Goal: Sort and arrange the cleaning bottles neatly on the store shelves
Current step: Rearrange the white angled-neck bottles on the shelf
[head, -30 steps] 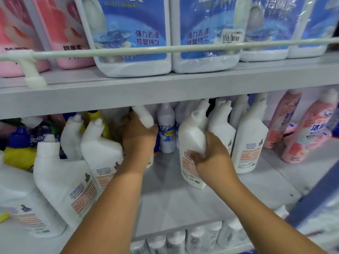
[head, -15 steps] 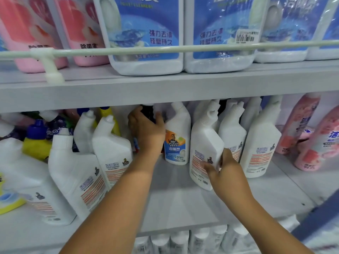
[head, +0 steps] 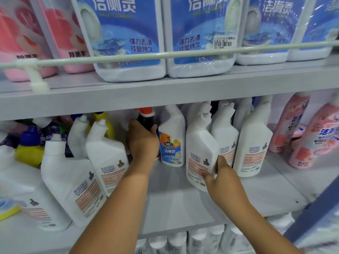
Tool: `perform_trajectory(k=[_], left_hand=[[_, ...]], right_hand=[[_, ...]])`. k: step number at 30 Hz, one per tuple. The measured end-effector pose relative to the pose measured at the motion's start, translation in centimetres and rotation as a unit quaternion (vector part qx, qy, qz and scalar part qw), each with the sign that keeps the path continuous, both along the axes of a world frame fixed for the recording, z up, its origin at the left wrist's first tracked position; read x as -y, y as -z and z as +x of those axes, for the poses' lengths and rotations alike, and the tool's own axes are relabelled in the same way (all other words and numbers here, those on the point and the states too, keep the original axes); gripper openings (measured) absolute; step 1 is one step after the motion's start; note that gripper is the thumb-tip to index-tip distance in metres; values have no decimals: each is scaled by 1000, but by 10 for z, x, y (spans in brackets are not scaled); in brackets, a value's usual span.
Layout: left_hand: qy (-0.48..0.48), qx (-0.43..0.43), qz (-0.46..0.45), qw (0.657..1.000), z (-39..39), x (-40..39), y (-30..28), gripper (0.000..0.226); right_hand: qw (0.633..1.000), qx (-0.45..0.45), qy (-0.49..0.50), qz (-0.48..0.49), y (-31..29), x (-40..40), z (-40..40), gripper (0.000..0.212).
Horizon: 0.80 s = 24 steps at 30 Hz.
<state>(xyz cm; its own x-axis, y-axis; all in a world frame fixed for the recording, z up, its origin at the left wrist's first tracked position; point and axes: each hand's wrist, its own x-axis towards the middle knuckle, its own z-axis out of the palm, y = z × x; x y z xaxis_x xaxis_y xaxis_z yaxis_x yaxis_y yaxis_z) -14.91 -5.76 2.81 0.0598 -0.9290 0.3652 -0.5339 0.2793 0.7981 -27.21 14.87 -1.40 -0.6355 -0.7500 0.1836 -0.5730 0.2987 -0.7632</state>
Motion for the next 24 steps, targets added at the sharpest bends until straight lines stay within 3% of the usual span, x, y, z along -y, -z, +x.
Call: perform_trajectory(k=[3, 9, 16, 24], left_hand=[[11, 19, -95, 995, 7, -30, 8, 49], [89, -112, -130, 981, 39, -93, 14, 48], [144, -117, -6, 983, 78, -133, 5, 44], [151, -56, 1, 987, 92, -118, 11, 56]], right_hand=[[1000, -3, -5, -6, -1, -6, -4, 29], [999, 7, -35, -3, -3, -4, -9, 31], [996, 29, -85, -5, 5, 26, 2, 39], [980, 17, -179, 86, 6, 94, 25, 30]])
